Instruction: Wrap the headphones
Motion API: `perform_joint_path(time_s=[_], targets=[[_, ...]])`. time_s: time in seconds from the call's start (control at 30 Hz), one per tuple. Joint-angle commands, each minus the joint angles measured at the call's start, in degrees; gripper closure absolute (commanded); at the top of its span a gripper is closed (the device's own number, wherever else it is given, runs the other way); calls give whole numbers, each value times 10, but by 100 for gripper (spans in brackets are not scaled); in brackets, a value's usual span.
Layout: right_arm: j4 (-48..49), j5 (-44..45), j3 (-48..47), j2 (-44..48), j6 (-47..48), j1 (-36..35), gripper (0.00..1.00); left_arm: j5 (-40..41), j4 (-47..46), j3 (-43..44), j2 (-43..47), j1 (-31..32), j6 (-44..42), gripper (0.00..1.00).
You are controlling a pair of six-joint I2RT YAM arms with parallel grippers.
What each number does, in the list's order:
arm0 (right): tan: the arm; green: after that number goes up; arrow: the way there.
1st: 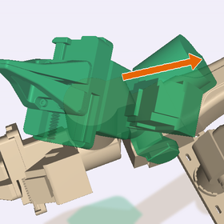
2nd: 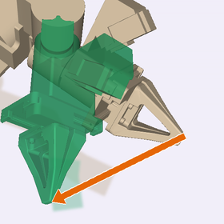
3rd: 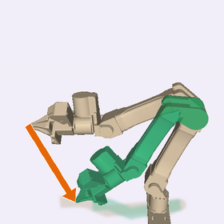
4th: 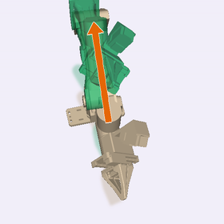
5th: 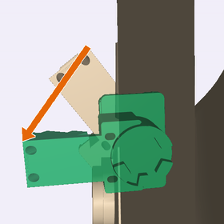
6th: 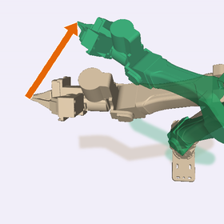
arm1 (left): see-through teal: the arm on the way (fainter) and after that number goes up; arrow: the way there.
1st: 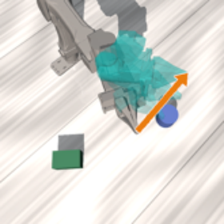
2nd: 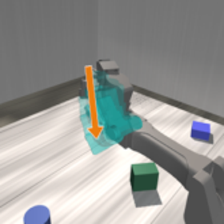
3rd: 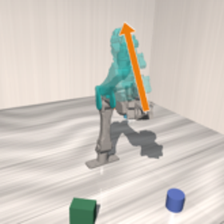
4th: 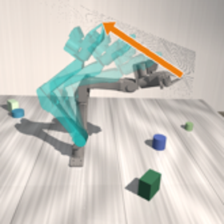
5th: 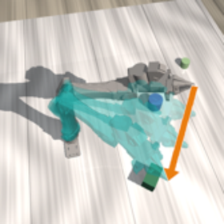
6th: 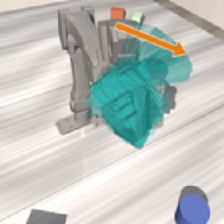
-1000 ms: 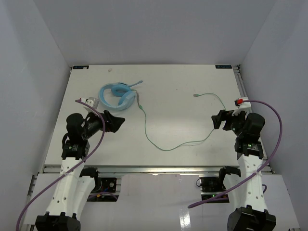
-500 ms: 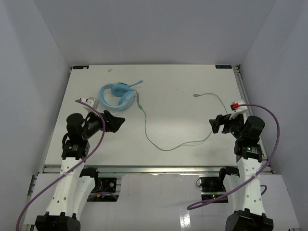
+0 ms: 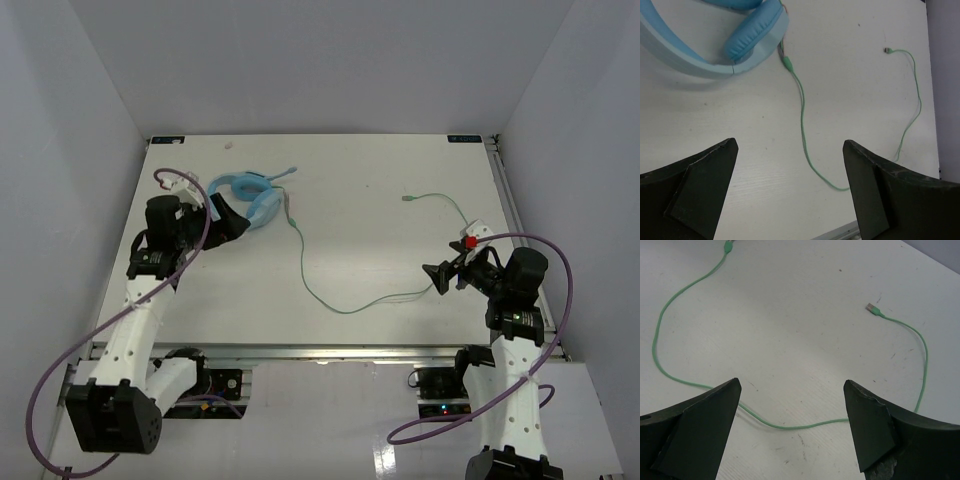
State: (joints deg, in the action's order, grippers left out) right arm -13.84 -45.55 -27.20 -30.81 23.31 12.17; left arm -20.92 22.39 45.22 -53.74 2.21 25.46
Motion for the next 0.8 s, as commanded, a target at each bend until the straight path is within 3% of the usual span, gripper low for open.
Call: perform_joint_path(time_s=[0.0, 0.2, 0.33, 0.5, 0.67, 0.77], targets=[[-11, -17, -3, 1, 16, 2, 10, 62, 75, 106, -90, -6, 6, 2], [-18, -20, -8, 3, 17, 2, 10, 120, 90, 228, -189, -19, -67, 2], [-19, -17, -7, 17, 16, 2, 10, 167, 109, 304, -290, -21, -162, 2], [-19, -21, -7, 29, 16, 2, 10, 200, 124, 402, -387, -21, -231, 9], [-19, -20, -7, 32, 15, 2, 10, 220, 130, 447, -440, -21, -309, 10], [-16, -21, -9, 33, 13, 2, 10, 218, 123, 425, -454, -21, -330, 10]])
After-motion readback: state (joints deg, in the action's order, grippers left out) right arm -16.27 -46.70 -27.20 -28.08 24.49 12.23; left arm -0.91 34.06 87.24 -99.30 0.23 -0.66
